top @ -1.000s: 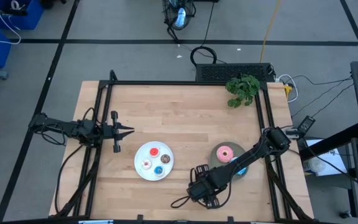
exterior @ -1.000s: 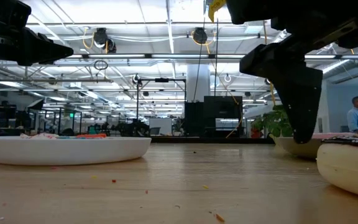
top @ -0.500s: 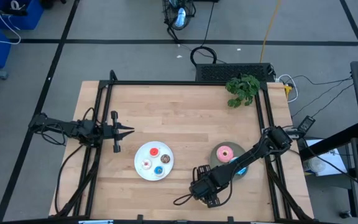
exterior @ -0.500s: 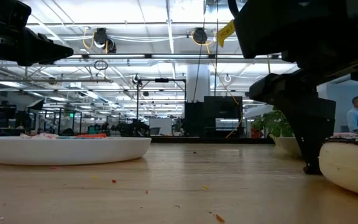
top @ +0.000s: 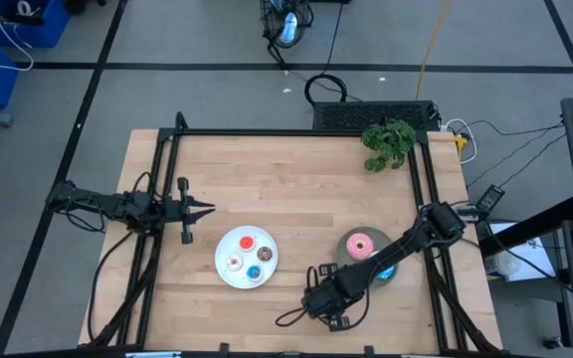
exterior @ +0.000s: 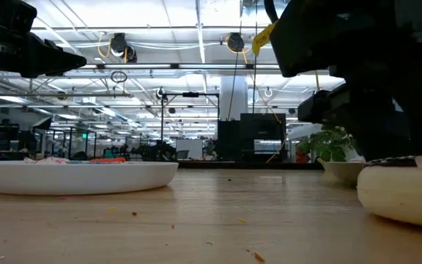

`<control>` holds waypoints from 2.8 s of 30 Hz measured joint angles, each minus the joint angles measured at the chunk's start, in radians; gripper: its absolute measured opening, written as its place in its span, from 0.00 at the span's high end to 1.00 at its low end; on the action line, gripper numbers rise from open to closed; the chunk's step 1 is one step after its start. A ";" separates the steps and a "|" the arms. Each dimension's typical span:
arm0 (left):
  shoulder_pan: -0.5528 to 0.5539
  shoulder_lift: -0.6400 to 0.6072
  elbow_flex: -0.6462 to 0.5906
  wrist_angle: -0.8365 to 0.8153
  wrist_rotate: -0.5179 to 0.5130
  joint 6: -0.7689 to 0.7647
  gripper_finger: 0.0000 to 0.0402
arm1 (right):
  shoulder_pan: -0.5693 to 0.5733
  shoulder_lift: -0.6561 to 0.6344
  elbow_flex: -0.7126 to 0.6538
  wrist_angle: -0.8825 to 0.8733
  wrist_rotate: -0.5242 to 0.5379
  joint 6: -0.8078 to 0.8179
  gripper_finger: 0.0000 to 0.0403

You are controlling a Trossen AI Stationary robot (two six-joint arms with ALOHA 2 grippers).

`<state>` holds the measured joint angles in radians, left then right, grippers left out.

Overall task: Pick & Place donuts
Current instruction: Put the large black donut on the gray plate

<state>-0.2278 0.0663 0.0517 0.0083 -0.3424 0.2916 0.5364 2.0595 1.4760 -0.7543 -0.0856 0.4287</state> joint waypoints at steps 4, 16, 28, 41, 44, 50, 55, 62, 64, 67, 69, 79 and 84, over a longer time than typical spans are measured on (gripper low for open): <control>0.000 0.000 0.000 -0.001 0.000 0.000 0.88 | 0.001 0.005 0.041 -0.016 -0.002 -0.027 0.93; 0.000 0.000 0.000 -0.006 0.000 0.000 0.88 | 0.000 0.004 0.179 -0.137 0.007 -0.032 0.92; 0.000 0.000 0.000 -0.006 0.000 0.000 0.88 | 0.000 0.002 0.180 -0.141 0.006 -0.029 0.95; 0.000 0.000 0.000 -0.003 0.000 0.000 0.88 | 0.049 -0.005 0.273 -0.305 -0.105 0.086 0.96; 0.000 0.000 0.000 -0.002 0.000 -0.004 0.88 | 0.055 -0.005 0.359 -0.397 -0.101 0.088 0.96; 0.000 0.000 0.000 0.002 0.000 -0.007 0.88 | 0.054 -0.011 0.557 -0.560 -0.038 0.079 0.96; 0.000 0.000 0.000 -0.003 0.000 -0.008 0.88 | 0.032 -0.075 0.618 -0.607 -0.012 0.085 0.96; 0.000 0.000 0.000 -0.006 0.000 -0.008 0.88 | -0.007 -0.199 0.618 -0.626 0.112 0.177 0.96; 0.000 0.000 0.000 -0.006 0.000 -0.008 0.88 | -0.016 -0.223 0.618 -0.661 0.123 0.214 0.96; 0.000 0.000 0.000 -0.006 0.000 -0.008 0.88 | -0.024 -0.241 0.618 -0.744 0.138 0.287 0.96; 0.000 0.000 0.000 -0.006 0.000 -0.008 0.88 | -0.027 -0.245 0.617 -0.798 0.137 0.310 0.96; 0.000 0.000 0.000 -0.006 0.000 -0.008 0.88 | -0.106 -0.303 0.581 -0.819 0.177 0.273 0.96; 0.000 0.000 0.000 -0.008 0.000 -0.007 0.88 | -0.166 -0.365 0.504 -0.817 0.188 0.321 0.96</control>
<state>-0.2278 0.0666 0.0517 0.0004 -0.3422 0.2847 0.3705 1.6950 1.9801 -1.5714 0.1024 0.7500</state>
